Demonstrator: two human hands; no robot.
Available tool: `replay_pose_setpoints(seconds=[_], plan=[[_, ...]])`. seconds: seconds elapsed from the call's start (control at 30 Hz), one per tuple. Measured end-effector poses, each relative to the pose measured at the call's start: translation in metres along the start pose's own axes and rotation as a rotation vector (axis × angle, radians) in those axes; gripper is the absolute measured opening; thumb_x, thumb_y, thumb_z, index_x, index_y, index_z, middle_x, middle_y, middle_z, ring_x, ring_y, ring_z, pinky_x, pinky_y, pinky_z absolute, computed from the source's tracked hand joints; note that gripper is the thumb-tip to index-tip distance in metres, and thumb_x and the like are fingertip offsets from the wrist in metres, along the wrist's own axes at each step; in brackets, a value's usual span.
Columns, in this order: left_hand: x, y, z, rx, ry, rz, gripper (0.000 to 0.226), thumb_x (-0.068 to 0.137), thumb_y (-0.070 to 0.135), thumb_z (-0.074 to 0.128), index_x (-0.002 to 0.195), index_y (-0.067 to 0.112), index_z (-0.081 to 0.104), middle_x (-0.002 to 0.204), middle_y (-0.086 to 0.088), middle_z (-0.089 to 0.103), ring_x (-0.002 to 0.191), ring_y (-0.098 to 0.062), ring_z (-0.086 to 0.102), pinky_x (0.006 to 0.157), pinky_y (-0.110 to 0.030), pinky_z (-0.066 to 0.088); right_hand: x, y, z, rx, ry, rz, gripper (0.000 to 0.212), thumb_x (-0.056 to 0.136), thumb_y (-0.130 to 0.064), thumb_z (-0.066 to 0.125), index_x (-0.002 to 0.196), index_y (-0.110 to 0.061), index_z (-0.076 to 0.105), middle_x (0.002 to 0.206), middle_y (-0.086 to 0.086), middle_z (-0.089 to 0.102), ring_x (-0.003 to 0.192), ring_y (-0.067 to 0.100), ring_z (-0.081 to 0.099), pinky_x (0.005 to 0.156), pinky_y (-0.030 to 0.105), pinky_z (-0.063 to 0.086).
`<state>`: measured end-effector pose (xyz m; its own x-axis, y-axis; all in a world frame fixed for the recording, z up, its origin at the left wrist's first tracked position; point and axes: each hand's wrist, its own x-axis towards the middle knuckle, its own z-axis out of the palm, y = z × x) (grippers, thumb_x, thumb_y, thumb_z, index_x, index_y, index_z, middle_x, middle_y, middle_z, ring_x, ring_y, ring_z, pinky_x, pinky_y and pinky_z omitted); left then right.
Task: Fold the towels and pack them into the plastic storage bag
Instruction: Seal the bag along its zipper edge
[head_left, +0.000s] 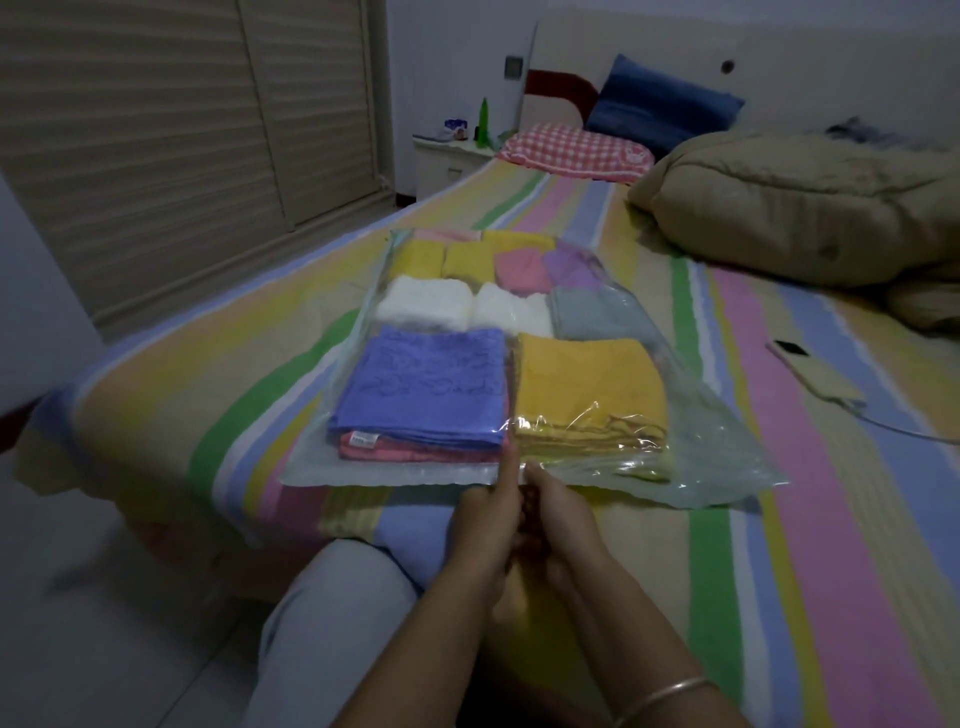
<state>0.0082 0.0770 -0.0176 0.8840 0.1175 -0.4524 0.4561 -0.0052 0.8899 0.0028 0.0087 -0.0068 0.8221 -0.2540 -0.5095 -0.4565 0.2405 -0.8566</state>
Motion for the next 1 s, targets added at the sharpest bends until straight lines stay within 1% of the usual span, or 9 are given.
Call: replay_pose_setpoints(seconds=[0.07,0.17,0.27,0.33,0.43,0.6,0.8,0.9,1.0], plan=[[0.014,-0.004,0.005,-0.089,0.026,-0.041,0.06,0.084,0.065,0.052,0.073,0.009,0.07,0.056,-0.004,0.065,0.055,-0.022,0.06,0.058,-0.034,0.053,0.003,0.003,0.001,0.001,0.017,-0.009,0.035,0.093,-0.034,0.056,0.071,-0.009,0.065,0.056,0.007,0.061,0.046,0.019,0.055,0.047,0.025,0.041],[0.022,-0.011,0.006,-0.104,0.068,-0.034,0.049,0.084,0.054,0.06,0.066,0.01,0.07,0.065,-0.011,0.07,0.066,-0.028,0.065,0.074,-0.042,0.056,0.008,0.006,0.006,-0.002,0.076,-0.027,0.034,0.091,-0.033,0.058,0.073,-0.006,0.07,0.068,0.012,0.069,0.059,0.025,0.063,0.058,0.031,0.05],[0.021,-0.013,0.006,-0.159,0.093,-0.007,0.05,0.084,0.052,0.062,0.061,0.007,0.068,0.063,-0.014,0.069,0.061,-0.027,0.064,0.066,-0.04,0.055,0.009,0.006,0.006,-0.007,0.126,-0.037,0.033,0.09,-0.031,0.059,0.071,-0.006,0.069,0.071,0.012,0.071,0.065,0.027,0.067,0.065,0.037,0.054],[0.016,-0.013,0.004,-0.208,0.074,0.015,0.046,0.089,0.045,0.06,0.056,0.012,0.058,0.048,-0.004,0.057,0.045,-0.02,0.051,0.048,-0.03,0.041,0.011,0.004,0.0,-0.023,0.157,-0.058,0.032,0.088,-0.033,0.06,0.068,-0.008,0.066,0.068,0.01,0.068,0.063,0.027,0.063,0.067,0.038,0.052],[0.01,-0.013,-0.001,-0.252,0.032,0.047,0.042,0.092,0.042,0.057,0.057,0.019,0.05,0.042,0.005,0.038,0.037,-0.011,0.031,0.045,-0.024,0.021,0.016,-0.005,-0.026,-0.068,0.207,-0.085,0.031,0.087,-0.037,0.059,0.066,-0.015,0.056,0.059,0.003,0.052,0.054,0.022,0.05,0.059,0.034,0.042],[0.009,-0.016,-0.003,-0.286,0.051,0.074,0.042,0.093,0.041,0.056,0.058,0.019,0.048,0.043,0.005,0.036,0.039,-0.011,0.028,0.047,-0.024,0.019,0.02,-0.017,-0.077,0.045,0.245,-0.062,0.034,0.09,-0.026,0.059,0.061,-0.018,0.043,0.04,-0.004,0.034,0.034,0.011,0.032,0.036,0.023,0.024],[-0.003,-0.019,0.026,-0.157,0.108,0.14,0.06,0.088,0.065,0.045,0.047,0.022,0.055,0.041,0.006,0.041,0.041,-0.015,0.038,0.051,-0.028,0.03,0.028,-0.011,-0.084,0.094,0.186,-0.03,0.039,0.094,-0.027,0.056,0.06,-0.017,0.039,0.033,-0.006,0.029,0.025,0.01,0.027,0.033,0.017,0.022],[-0.006,-0.015,0.063,-0.005,-0.015,0.115,0.065,0.073,0.078,0.045,0.042,0.023,0.059,0.042,0.005,0.05,0.047,-0.021,0.049,0.058,-0.034,0.039,0.03,-0.008,-0.086,0.07,0.145,-0.022,0.036,0.093,-0.031,0.057,0.063,-0.011,0.051,0.039,0.001,0.045,0.034,0.016,0.04,0.041,0.023,0.032],[0.001,-0.013,0.093,0.098,0.0,0.097,0.061,0.073,0.069,0.049,0.075,0.012,0.07,0.08,-0.01,0.072,0.076,-0.031,0.068,0.076,-0.041,0.056,0.033,-0.004,-0.086,0.068,0.159,-0.029,0.032,0.089,-0.032,0.062,0.081,-0.001,0.067,0.074,0.015,0.071,0.069,0.028,0.068,0.069,0.043,0.057]])
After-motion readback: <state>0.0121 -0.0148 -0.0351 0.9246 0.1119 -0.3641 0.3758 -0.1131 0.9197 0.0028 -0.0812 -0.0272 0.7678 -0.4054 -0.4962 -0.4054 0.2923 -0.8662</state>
